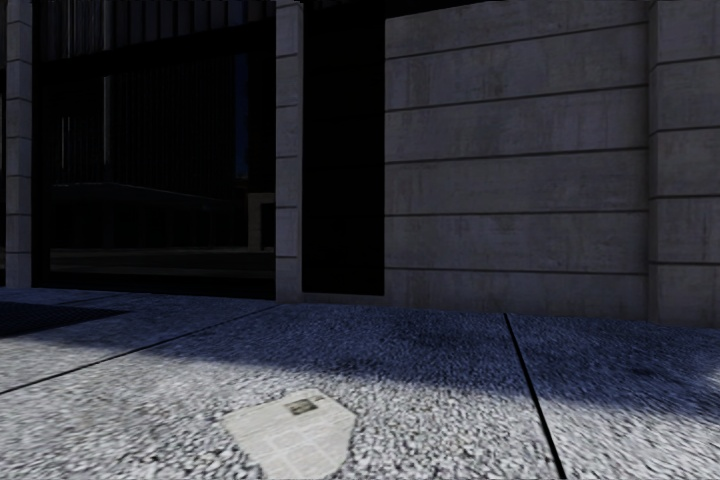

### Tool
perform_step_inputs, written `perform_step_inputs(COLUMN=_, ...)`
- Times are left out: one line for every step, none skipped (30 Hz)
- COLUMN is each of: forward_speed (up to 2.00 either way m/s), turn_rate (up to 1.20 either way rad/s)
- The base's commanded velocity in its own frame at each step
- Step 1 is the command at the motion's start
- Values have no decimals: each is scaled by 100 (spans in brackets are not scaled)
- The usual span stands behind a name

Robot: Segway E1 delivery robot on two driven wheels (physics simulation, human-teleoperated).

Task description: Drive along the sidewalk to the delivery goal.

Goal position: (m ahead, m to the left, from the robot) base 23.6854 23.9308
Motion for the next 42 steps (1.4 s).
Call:
perform_step_inputs(forward_speed=124, turn_rate=60)
perform_step_inputs(forward_speed=124, turn_rate=60)
perform_step_inputs(forward_speed=124, turn_rate=60)
perform_step_inputs(forward_speed=124, turn_rate=60)
perform_step_inputs(forward_speed=124, turn_rate=60)
perform_step_inputs(forward_speed=124, turn_rate=60)
perform_step_inputs(forward_speed=124, turn_rate=60)
perform_step_inputs(forward_speed=124, turn_rate=60)
perform_step_inputs(forward_speed=124, turn_rate=60)
perform_step_inputs(forward_speed=124, turn_rate=60)
perform_step_inputs(forward_speed=124, turn_rate=60)
perform_step_inputs(forward_speed=124, turn_rate=60)
perform_step_inputs(forward_speed=124, turn_rate=60)
perform_step_inputs(forward_speed=124, turn_rate=60)
perform_step_inputs(forward_speed=124, turn_rate=60)
perform_step_inputs(forward_speed=124, turn_rate=60)
perform_step_inputs(forward_speed=124, turn_rate=60)
perform_step_inputs(forward_speed=124, turn_rate=60)
perform_step_inputs(forward_speed=124, turn_rate=60)
perform_step_inputs(forward_speed=124, turn_rate=60)
perform_step_inputs(forward_speed=124, turn_rate=60)
perform_step_inputs(forward_speed=124, turn_rate=60)
perform_step_inputs(forward_speed=124, turn_rate=60)
perform_step_inputs(forward_speed=124, turn_rate=60)
perform_step_inputs(forward_speed=124, turn_rate=60)
perform_step_inputs(forward_speed=124, turn_rate=60)
perform_step_inputs(forward_speed=124, turn_rate=60)
perform_step_inputs(forward_speed=124, turn_rate=60)
perform_step_inputs(forward_speed=124, turn_rate=60)
perform_step_inputs(forward_speed=124, turn_rate=60)
perform_step_inputs(forward_speed=124, turn_rate=60)
perform_step_inputs(forward_speed=124, turn_rate=60)
perform_step_inputs(forward_speed=132, turn_rate=60)
perform_step_inputs(forward_speed=180, turn_rate=60)
perform_step_inputs(forward_speed=194, turn_rate=60)
perform_step_inputs(forward_speed=194, turn_rate=60)
perform_step_inputs(forward_speed=197, turn_rate=60)
perform_step_inputs(forward_speed=198, turn_rate=60)
perform_step_inputs(forward_speed=198, turn_rate=60)
perform_step_inputs(forward_speed=198, turn_rate=60)
perform_step_inputs(forward_speed=198, turn_rate=60)
perform_step_inputs(forward_speed=198, turn_rate=60)
